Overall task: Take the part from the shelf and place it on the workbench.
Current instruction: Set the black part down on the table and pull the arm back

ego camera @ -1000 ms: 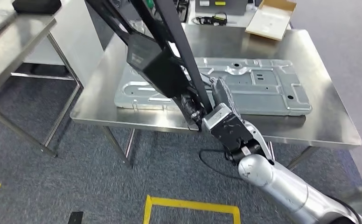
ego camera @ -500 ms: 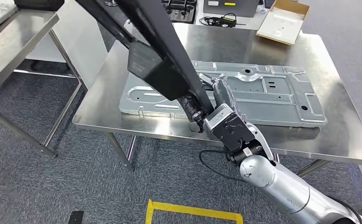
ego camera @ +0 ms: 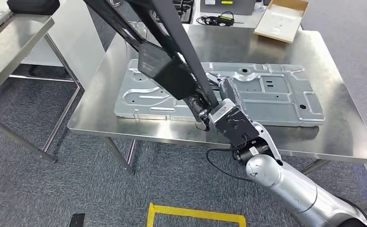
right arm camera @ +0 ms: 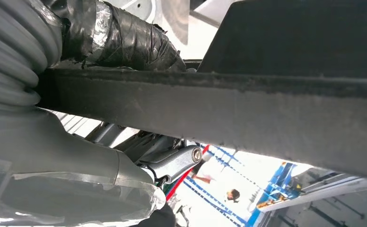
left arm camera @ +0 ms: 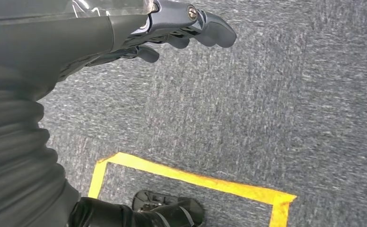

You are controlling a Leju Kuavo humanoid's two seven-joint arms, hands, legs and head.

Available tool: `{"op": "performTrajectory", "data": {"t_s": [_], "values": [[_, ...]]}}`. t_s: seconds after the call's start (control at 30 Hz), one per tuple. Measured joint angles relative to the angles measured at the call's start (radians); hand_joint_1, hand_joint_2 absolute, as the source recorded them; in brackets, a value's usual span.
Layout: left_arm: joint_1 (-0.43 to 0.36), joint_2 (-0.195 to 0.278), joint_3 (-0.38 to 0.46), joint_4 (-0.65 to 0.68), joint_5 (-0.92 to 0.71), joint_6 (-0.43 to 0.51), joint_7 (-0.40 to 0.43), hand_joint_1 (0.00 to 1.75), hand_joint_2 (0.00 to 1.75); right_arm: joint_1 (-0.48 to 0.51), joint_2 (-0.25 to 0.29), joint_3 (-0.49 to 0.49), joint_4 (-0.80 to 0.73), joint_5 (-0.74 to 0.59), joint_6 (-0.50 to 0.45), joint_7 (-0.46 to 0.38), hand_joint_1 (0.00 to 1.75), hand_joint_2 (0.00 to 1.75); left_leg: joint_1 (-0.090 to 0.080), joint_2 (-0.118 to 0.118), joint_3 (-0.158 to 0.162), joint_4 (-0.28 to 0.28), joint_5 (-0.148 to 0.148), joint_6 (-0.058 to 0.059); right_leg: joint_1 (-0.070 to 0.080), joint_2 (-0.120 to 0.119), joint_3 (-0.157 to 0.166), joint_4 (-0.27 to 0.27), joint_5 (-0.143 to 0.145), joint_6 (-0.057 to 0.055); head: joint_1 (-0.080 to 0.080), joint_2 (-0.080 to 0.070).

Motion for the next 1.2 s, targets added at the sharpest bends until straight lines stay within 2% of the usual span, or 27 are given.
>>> {"op": "performTrajectory", "data": {"t_s": [0.1,0.17,0.2,0.27,0.3,0.33,0.37,0.4,0.43,0.5,0.53,0.63,0.67,0.73,0.8,0.83,0.87,0.9,0.97,1.0,1.07,1.17,1.2], "values": [[-0.001,0.0,0.0,0.0,0.0,-0.002,-0.006,0.0,1.75,0.004,-0.018,-0.01,0.004,-0.002,0.0,0.011,1.75,1.75,-0.003,-0.002,0.013,-0.026,-0.005,0.012,0.002,-0.001,-0.002,-0.003,0.0,0.016,0.001,0.0],[0.002,0.0,0.0,0.0,0.0,-0.005,-0.008,0.0,1.75,0.006,-0.033,-0.018,0.008,-0.004,0.0,0.019,1.75,1.75,0.001,-0.002,0.021,-0.036,-0.003,0.022,0.002,-0.002,-0.008,0.018,-0.016,0.026,0.002,0.0],[0.002,0.0,0.0,0.0,0.0,-0.007,-0.008,0.0,1.75,0.007,-0.041,-0.023,0.01,-0.004,0.0,0.024,1.75,1.75,0.003,-0.001,0.025,-0.04,-0.003,0.028,0.002,-0.003,-0.025,0.055,-0.037,0.03,0.003,0.0],[0.002,0.0,0.0,0.0,0.001,-0.011,-0.01,0.0,1.75,0.011,-0.057,-0.032,0.013,-0.004,0.002,0.039,1.75,1.75,0.003,0.0,0.028,-0.041,-0.005,0.036,-0.001,-0.004,-0.088,0.179,-0.091,0.035,0.006,0.0],[0.002,0.001,0.0,0.0,0.001,-0.013,-0.01,0.0,1.75,0.015,-0.066,-0.037,0.016,-0.003,0.006,0.05,1.75,1.75,0.002,0.0,0.028,-0.041,-0.006,0.039,-0.002,-0.004,-0.12,0.236,-0.108,0.037,0.006,0.0],[0.003,0.001,0.0,0.0,0.002,-0.015,-0.011,0.0,1.75,0.02,-0.076,-0.04,0.02,-0.002,0.011,0.062,1.75,1.75,0.002,-0.001,0.028,-0.04,-0.007,0.04,-0.002,-0.004,-0.14,0.266,-0.109,0.038,0.006,0.0],[0.005,0.001,0.0,0.0,0.002,-0.017,-0.011,0.0,1.75,0.023,-0.087,-0.043,0.024,-0.001,0.019,0.077,1.75,1.75,0.002,-0.002,0.029,-0.038,-0.008,0.041,-0.003,-0.004,-0.141,0.259,-0.091,0.038,0.006,0.0],[0.006,0.001,0.0,0.0,0.003,-0.02,-0.012,0.0,1.75,0.026,-0.098,-0.047,0.029,0.0,0.03,0.092,1.75,1.75,0.002,-0.003,0.029,-0.036,-0.01,0.04,-0.003,-0.004,-0.125,0.217,-0.059,0.036,0.006,0.0],[0.007,0.001,0.0,0.0,0.003,-0.023,-0.013,0.0,1.75,0.027,-0.109,-0.052,0.034,0.001,0.04,0.107,1.75,1.75,0.002,-0.005,0.029,-0.033,-0.012,0.038,-0.003,-0.004,-0.095,0.151,-0.023,0.034,0.006,0.0],[0.006,0.002,0.0,0.0,0.003,-0.03,-0.015,0.0,1.75,0.026,-0.128,-0.062,0.046,0.001,0.056,0.126,1.75,1.75,-0.002,-0.008,0.026,-0.025,-0.017,0.03,0.0,-0.004,-0.044,0.04,0.016,0.026,0.006,0.0],[0.006,0.002,0.0,0.0,0.004,-0.032,-0.016,0.0,1.75,0.026,-0.136,-0.067,0.053,0.001,0.06,0.13,1.75,1.75,-0.004,-0.009,0.024,-0.023,-0.018,0.026,0.001,-0.003,-0.032,0.014,0.02,0.023,0.005,0.0],[0.007,0.003,0.001,0.0,0.004,-0.035,-0.018,0.0,1.75,0.027,-0.157,-0.08,0.074,0.003,0.069,0.147,1.75,1.75,-0.004,-0.009,0.022,-0.022,-0.021,0.014,0.0,-0.002,-0.028,0.004,0.02,0.011,0.005,0.0],[0.007,0.004,0.001,0.0,0.004,-0.035,-0.018,0.0,1.75,0.028,-0.164,-0.084,0.082,0.006,0.072,0.154,1.75,1.75,-0.003,-0.007,0.018,-0.011,-0.03,0.008,-0.002,-0.002,-0.025,0.0,0.022,0.007,0.004,0.0],[0.006,0.006,0.002,0.0,0.005,-0.035,-0.019,0.0,1.75,0.028,-0.178,-0.094,0.101,0.013,0.076,0.169,1.75,1.75,-0.001,-0.003,-0.017,0.066,-0.073,-0.002,-0.006,-0.005,-0.019,-0.005,0.023,-0.001,0.0,0.0],[0.007,0.006,0.003,0.0,0.007,-0.035,-0.018,0.0,1.75,0.033,-0.194,-0.107,0.123,0.018,0.078,0.18,1.75,1.75,0.002,0.0,-0.08,0.188,-0.122,-0.009,-0.006,-0.006,-0.017,-0.005,0.021,-0.005,-0.002,0.0],[0.01,0.007,0.003,0.0,0.008,-0.035,-0.018,0.0,1.75,0.038,-0.201,-0.112,0.133,0.02,0.078,0.184,1.75,1.75,0.003,0.0,-0.103,0.228,-0.129,-0.011,-0.006,-0.006,-0.017,-0.004,0.02,-0.005,-0.002,0.0],[0.012,0.007,0.003,0.0,0.008,-0.035,-0.018,0.0,1.75,0.044,-0.207,-0.117,0.142,0.02,0.078,0.186,1.75,1.75,0.003,0.0,-0.111,0.234,-0.116,-0.011,-0.005,-0.006,-0.015,-0.004,0.018,-0.006,-0.002,0.0],[0.014,0.007,0.003,0.0,0.008,-0.035,-0.018,0.0,1.75,0.05,-0.211,-0.121,0.15,0.021,0.078,0.187,1.75,1.75,0.003,0.0,-0.101,0.202,-0.086,-0.009,-0.005,-0.005,-0.013,-0.004,0.016,-0.006,-0.002,0.0],[0.014,0.009,0.004,0.0,0.008,-0.035,-0.018,0.0,1.75,0.056,-0.218,-0.129,0.162,0.022,0.078,0.187,1.75,1.75,0.001,0.0,-0.044,0.075,-0.016,0.001,-0.003,-0.004,-0.007,-0.004,0.01,-0.002,-0.001,0.0],[0.013,0.01,0.004,0.0,0.008,-0.035,-0.018,0.0,1.75,0.057,-0.22,-0.135,0.167,0.022,0.078,0.187,1.75,1.75,-0.002,-0.001,-0.018,0.019,0.003,0.006,-0.002,-0.003,-0.005,-0.004,0.008,0.002,-0.001,0.0],[0.011,0.012,0.005,0.0,0.008,-0.035,-0.018,0.0,1.75,0.06,-0.224,-0.145,0.175,0.023,0.077,0.184,1.75,1.75,-0.008,-0.002,0.005,-0.027,0.004,0.014,-0.001,-0.003,-0.005,-0.006,0.006,0.011,0.001,0.0],[0.012,0.012,0.006,0.0,0.009,-0.036,-0.019,0.0,1.75,0.072,-0.23,-0.154,0.183,0.023,0.075,0.178,1.75,1.75,-0.005,-0.001,0.017,-0.043,0.005,0.025,0.0,-0.004,0.0,-0.008,0.001,0.027,0.001,0.0],[0.013,0.012,0.006,0.0,0.009,-0.036,-0.019,0.0,1.75,0.075,-0.233,-0.157,0.185,0.023,0.075,0.176,1.75,1.75,-0.002,0.0,0.023,-0.049,0.006,0.028,0.001,-0.005,-0.005,0.008,-0.01,0.032,0.002,0.0]]}}
